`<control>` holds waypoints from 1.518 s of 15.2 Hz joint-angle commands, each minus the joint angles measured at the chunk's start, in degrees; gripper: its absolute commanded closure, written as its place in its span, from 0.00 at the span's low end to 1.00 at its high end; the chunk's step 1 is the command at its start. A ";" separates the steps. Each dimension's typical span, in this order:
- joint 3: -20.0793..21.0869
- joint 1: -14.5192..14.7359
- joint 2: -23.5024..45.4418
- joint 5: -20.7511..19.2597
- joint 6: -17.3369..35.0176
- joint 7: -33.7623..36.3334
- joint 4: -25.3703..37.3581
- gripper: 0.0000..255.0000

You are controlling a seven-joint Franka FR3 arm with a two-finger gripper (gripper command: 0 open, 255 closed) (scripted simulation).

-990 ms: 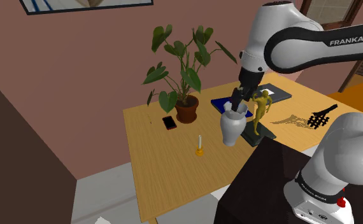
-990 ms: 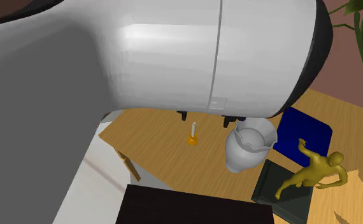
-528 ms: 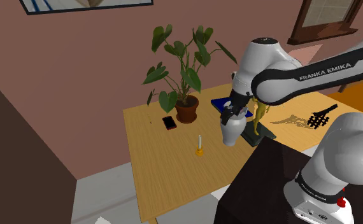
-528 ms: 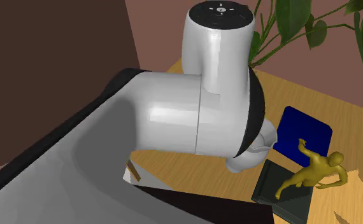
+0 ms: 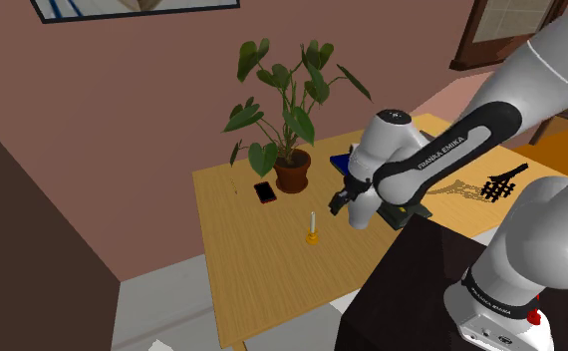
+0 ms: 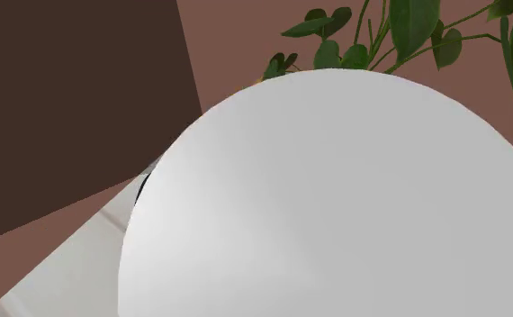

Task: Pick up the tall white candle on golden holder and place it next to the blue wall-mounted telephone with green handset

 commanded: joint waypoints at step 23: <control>-29.53 25.46 56.37 -26.83 43.99 32.47 21.47 0.00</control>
